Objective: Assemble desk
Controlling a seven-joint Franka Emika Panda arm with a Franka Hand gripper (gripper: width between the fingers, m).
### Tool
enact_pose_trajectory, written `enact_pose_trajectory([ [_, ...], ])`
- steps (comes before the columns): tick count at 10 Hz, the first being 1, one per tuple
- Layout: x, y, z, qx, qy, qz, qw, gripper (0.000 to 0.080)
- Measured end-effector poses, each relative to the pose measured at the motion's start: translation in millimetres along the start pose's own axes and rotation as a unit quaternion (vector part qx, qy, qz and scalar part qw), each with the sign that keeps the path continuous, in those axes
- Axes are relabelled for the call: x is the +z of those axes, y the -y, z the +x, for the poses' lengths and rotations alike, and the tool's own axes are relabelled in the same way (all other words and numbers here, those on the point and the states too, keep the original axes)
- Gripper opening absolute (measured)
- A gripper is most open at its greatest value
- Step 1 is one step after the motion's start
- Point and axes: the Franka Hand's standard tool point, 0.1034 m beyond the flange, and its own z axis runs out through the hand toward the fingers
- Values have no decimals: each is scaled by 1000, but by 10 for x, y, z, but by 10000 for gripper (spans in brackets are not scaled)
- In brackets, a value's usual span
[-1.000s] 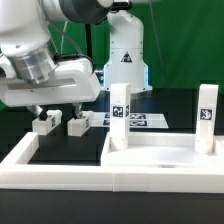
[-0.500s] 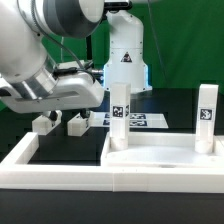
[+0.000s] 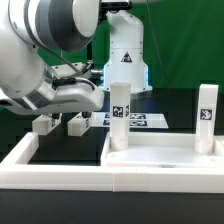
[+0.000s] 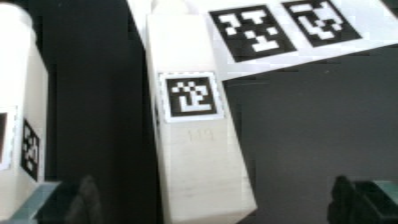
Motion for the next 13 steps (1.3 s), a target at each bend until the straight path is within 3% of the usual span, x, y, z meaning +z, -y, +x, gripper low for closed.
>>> enact_pose_trajectory([
  [4,57,-27,-15,3,13,2,1000,649],
  [6,199,-96,-14,10,55,-1,998,649],
  [9,265,-38,-1,44,75,-20,996,649],
  [12,255,-61,12,44,71,-20,996,649],
  [13,268,-70,17,47,70,-27,996,649],
])
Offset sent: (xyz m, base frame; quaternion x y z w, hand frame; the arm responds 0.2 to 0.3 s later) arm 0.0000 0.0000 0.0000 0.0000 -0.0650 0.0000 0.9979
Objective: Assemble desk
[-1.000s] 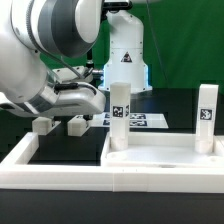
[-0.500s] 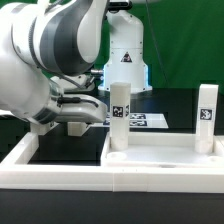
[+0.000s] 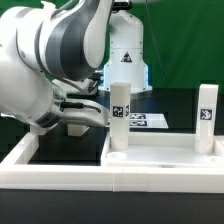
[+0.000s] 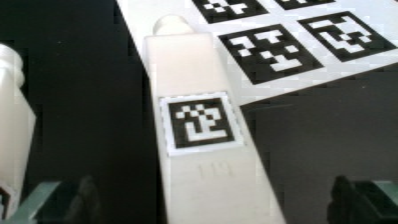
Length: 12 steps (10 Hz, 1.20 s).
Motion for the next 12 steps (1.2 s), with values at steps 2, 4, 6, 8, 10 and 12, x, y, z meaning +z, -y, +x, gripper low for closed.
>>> enact_pose_trajectory([
  [2,3,-1,2,1,0,-2,1000,622],
  [4,2,-3,3,2,-1,-2,1000,446],
  [6,2,-2,3,2,-1,-2,1000,285],
  [8,-15,5,0,0,-3,-1,1000,285],
  [10,-197,55,-124,-14,-11,5,1000,285],
  [12,-471,57,-329,-33,-18,17,999,285],
])
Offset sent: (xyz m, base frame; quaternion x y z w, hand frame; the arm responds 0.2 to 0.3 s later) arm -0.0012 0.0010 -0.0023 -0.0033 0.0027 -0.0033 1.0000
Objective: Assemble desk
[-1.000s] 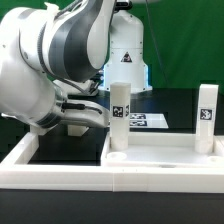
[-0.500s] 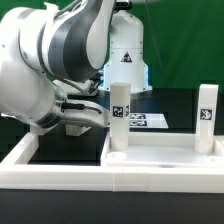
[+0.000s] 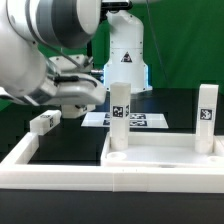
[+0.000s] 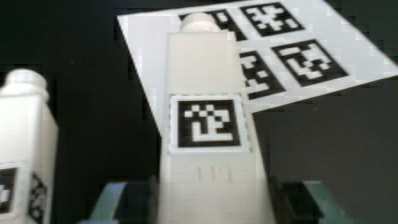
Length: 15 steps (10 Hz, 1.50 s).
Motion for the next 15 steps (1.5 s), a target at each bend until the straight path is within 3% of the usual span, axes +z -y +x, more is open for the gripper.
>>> enact_pose_trajectory([
  [2,-238,32,-73,-25,-25,2,999,285],
  [6,-296,15,75,-27,-72,-9,997,286],
  [10,-671,226,118,-48,-209,-22,977,286],
  [13,-726,193,186,-41,-330,-33,942,287],
  [15,-905,386,178,-54,-399,-38,915,287],
])
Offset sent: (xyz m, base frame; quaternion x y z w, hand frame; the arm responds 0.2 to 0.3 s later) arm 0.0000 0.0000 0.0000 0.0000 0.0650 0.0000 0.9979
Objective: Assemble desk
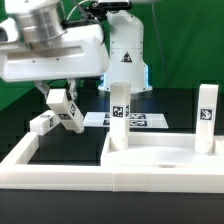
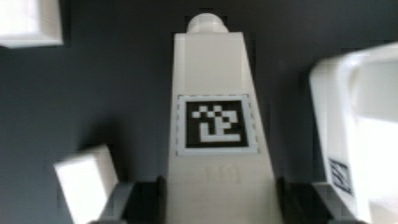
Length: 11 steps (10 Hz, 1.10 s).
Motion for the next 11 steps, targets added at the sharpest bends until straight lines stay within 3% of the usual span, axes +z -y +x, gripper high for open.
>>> enact_pose_trajectory([
  [3,-237,230,298,-25,-93,-23,995,287],
  [4,-319,284,413,-38,-148,-42,987,287],
  [5,-289,243,389,-41,-181,-51,981,287],
  [6,-257,217,362,-39,-183,-54,981,287],
  [7,-277,286,381,-35,-183,-49,981,287],
  [9,-387,651,460,-21,-197,-36,980,287],
  [11,-443,1170,505,-9,-207,-31,978,287],
])
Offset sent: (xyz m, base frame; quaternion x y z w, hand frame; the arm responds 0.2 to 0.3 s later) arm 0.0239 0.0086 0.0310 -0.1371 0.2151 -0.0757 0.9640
